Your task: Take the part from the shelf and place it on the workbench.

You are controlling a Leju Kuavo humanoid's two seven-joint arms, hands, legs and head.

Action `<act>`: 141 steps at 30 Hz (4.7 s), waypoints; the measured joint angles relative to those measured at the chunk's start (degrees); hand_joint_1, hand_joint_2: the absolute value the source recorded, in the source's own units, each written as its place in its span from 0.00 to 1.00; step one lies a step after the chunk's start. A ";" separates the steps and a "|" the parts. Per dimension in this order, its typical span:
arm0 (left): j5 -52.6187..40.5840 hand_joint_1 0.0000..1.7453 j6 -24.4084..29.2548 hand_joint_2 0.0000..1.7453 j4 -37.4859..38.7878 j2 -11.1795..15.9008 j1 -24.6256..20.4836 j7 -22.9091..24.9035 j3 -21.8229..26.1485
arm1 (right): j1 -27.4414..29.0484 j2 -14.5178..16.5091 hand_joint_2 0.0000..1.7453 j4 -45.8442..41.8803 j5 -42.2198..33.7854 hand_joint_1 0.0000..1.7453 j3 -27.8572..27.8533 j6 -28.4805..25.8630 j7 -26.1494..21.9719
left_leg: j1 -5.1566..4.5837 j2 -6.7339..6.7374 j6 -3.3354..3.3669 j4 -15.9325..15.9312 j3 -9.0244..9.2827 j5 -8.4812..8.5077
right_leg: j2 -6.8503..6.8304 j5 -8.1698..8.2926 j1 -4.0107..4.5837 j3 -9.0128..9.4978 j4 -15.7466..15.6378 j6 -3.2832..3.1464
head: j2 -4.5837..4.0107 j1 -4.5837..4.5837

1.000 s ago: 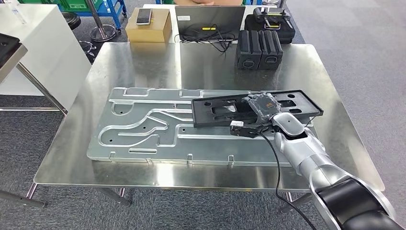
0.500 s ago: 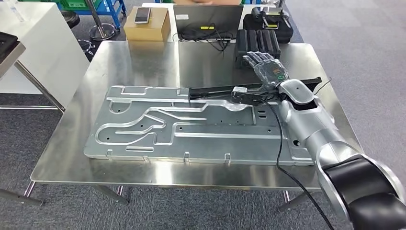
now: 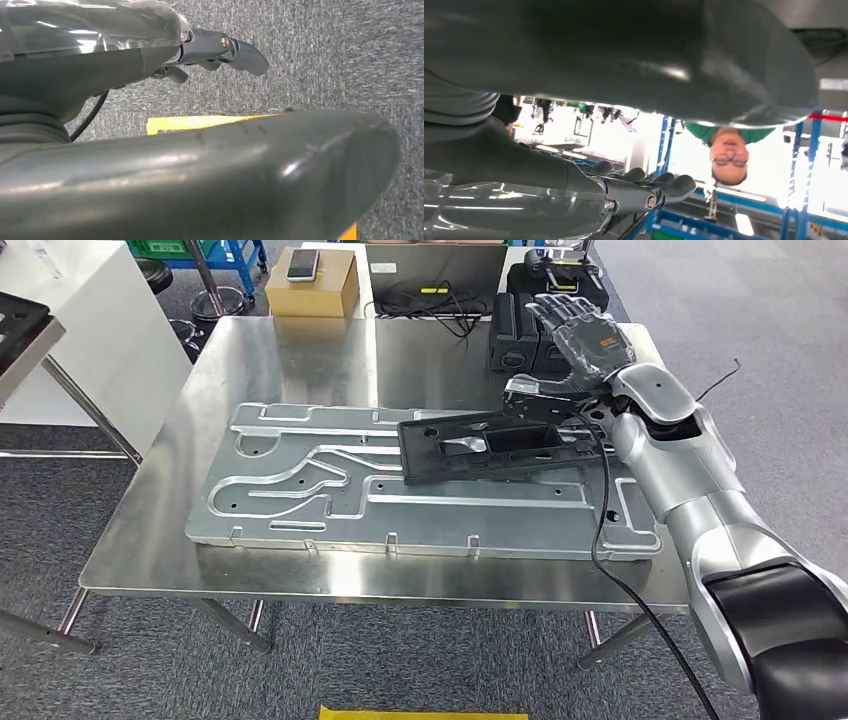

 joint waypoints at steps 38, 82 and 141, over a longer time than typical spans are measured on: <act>2.76 0.00 -0.96 0.00 0.03 -1.14 0.30 -0.26 1.00 | 44.21 -17.32 0.00 -35.73 -6.88 0.00 -35.04 -7.14 -3.53 | -0.30 -0.02 -0.99 13.07 -2.10 -12.98 | -1.88 4.31 0.29 -3.00 -2.20 -1.95 | 0.00 -0.03; -2.20 0.00 0.30 0.00 0.01 -0.99 -1.34 3.25 0.63 | 57.37 24.56 0.00 34.52 -16.01 0.00 -74.45 3.63 15.83 | -0.94 -0.46 3.08 -5.22 14.19 -9.27 | 0.84 1.84 0.14 -9.70 4.03 0.12 | 0.00 -0.05; -3.95 0.00 3.24 0.00 0.03 -1.24 -0.32 1.55 -0.21 | 56.82 25.09 0.00 35.70 -9.57 0.00 -68.17 1.48 10.17 | -0.26 2.06 0.91 -2.49 9.64 -8.16 | -4.82 2.31 0.08 -1.98 -1.00 -0.12 | 0.00 -0.06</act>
